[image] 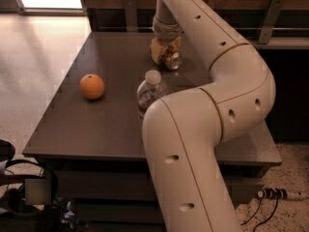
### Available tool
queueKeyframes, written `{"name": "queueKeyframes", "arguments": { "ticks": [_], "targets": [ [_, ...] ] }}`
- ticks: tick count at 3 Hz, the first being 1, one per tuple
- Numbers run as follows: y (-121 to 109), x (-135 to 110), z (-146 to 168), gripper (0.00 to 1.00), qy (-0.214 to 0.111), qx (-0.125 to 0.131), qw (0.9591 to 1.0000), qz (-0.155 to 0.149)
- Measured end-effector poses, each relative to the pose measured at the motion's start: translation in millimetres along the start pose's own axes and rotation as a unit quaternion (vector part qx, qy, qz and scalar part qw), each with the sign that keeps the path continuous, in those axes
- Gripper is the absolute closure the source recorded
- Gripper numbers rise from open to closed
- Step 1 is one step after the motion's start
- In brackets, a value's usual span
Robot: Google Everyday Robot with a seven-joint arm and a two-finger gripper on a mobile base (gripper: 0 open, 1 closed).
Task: Place orange can upright
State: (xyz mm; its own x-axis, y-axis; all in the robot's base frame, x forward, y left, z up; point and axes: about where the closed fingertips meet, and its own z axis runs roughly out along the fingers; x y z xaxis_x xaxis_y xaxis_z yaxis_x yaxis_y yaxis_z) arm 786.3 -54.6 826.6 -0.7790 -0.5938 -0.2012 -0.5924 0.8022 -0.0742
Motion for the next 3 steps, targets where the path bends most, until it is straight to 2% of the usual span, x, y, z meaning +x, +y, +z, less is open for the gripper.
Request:
{"name": "queueKeyframes", "arguments": {
  "ticks": [2,3],
  "targets": [
    [-33,14,-57,1.0,-0.06,0.033,0.9976,0.011],
    [-51,30,-93,1.0,-0.11,0.037,0.9932,0.013]
  ]
}}
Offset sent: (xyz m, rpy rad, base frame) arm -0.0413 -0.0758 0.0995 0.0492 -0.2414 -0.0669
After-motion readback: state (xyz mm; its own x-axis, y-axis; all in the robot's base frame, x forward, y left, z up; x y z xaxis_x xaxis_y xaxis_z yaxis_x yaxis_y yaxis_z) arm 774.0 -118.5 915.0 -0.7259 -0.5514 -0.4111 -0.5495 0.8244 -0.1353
